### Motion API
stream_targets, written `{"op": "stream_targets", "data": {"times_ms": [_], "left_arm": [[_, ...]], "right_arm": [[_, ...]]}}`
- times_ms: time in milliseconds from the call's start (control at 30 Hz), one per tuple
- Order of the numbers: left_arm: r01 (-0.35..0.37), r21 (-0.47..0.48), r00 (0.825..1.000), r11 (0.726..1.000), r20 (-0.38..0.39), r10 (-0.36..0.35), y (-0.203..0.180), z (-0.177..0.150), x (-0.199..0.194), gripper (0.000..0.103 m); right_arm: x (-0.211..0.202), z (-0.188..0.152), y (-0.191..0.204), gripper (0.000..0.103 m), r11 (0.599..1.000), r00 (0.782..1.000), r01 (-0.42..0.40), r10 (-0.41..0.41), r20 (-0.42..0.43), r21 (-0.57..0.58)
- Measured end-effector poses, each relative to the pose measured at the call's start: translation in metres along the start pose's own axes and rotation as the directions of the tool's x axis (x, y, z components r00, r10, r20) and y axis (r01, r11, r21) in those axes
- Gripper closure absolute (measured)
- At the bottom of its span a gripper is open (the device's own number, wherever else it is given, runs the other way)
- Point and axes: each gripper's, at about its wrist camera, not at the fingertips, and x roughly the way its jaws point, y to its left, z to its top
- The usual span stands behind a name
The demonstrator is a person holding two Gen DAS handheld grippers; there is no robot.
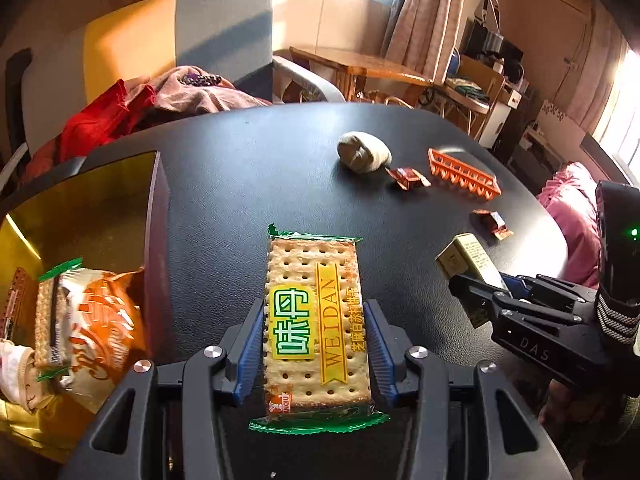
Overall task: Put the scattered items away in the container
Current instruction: 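Carry the cracker pack and juice box into the gold tray and open both tools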
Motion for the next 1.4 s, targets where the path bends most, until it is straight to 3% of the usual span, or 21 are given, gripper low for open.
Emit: {"op": "stream_targets", "data": {"times_ms": [233, 633, 1000, 1200, 1300, 1400], "left_arm": [[-0.026, -0.091, 0.998, 0.995, 0.049, 0.03, 0.036, -0.003, -0.031, 0.055], [-0.186, -0.286, 0.969, 0.94, 0.106, 0.224, 0.138, -0.017, -0.077, 0.055], [-0.257, -0.382, 0.949, 0.887, 0.072, 0.306, 0.198, -0.03, -0.077, 0.055], [-0.276, -0.406, 0.947, 0.871, 0.039, 0.318, 0.21, -0.037, -0.07, 0.055], [-0.266, -0.424, 0.956, 0.866, 0.003, 0.294, 0.216, -0.041, -0.063, 0.055], [-0.273, -0.443, 0.952, 0.854, 0.001, 0.305, 0.219, -0.047, -0.064, 0.055]], "right_arm": [[-0.01, 0.014, 0.052, 0.073, 0.989, 0.991, -0.133, 0.134, 0.02, -0.061], [-0.008, 0.049, 0.177, 0.073, 0.916, 0.943, -0.322, 0.334, 0.008, -0.24], [0.028, 0.06, 0.258, 0.073, 0.868, 0.925, -0.376, 0.372, -0.078, -0.324], [0.048, 0.069, 0.279, 0.073, 0.858, 0.918, -0.397, 0.372, -0.139, -0.326], [0.056, 0.068, 0.283, 0.073, 0.851, 0.902, -0.43, 0.39, -0.187, -0.302], [0.054, 0.066, 0.278, 0.072, 0.851, 0.892, -0.449, 0.409, -0.192, -0.273]]}}
